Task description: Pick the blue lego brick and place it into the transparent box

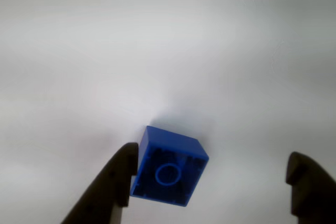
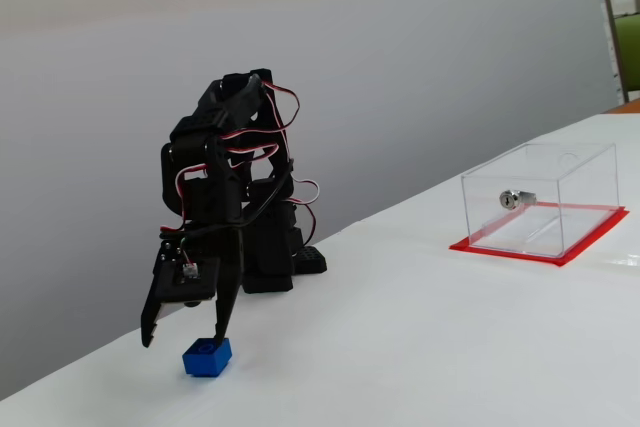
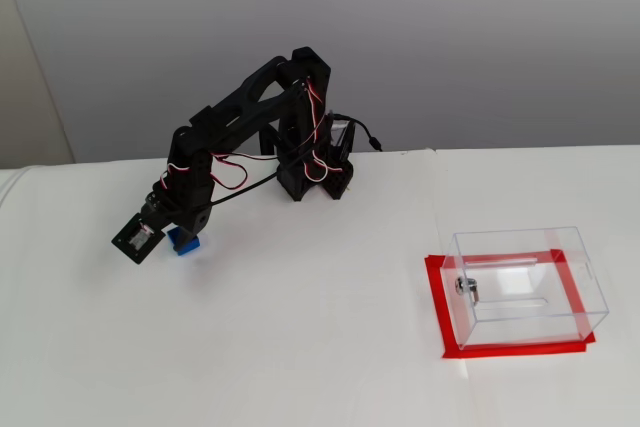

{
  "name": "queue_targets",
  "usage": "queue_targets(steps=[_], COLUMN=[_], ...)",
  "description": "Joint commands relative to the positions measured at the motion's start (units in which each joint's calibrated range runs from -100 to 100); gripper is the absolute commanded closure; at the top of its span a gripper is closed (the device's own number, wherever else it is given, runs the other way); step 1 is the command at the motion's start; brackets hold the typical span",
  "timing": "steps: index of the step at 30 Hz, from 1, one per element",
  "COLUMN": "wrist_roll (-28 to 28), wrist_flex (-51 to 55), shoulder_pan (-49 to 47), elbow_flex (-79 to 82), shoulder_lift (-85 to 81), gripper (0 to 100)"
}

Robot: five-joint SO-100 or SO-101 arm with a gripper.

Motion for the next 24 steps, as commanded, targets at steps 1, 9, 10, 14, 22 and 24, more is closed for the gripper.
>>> queue_targets(steps=[1, 9, 10, 14, 22, 24], wrist_roll=[0.0, 0.0, 0.0, 0.0, 0.0, 0.0], wrist_flex=[-0.9, -4.5, -5.0, -5.0, -5.0, -5.0], shoulder_pan=[-0.4, -0.3, -0.3, -0.1, 0.3, 0.3], elbow_flex=[-0.4, 2.9, 3.5, 4.0, 6.9, 7.7], shoulder_lift=[-0.3, -0.2, -0.3, -0.3, -0.3, -0.4], gripper=[69, 69, 69, 69, 69, 69])
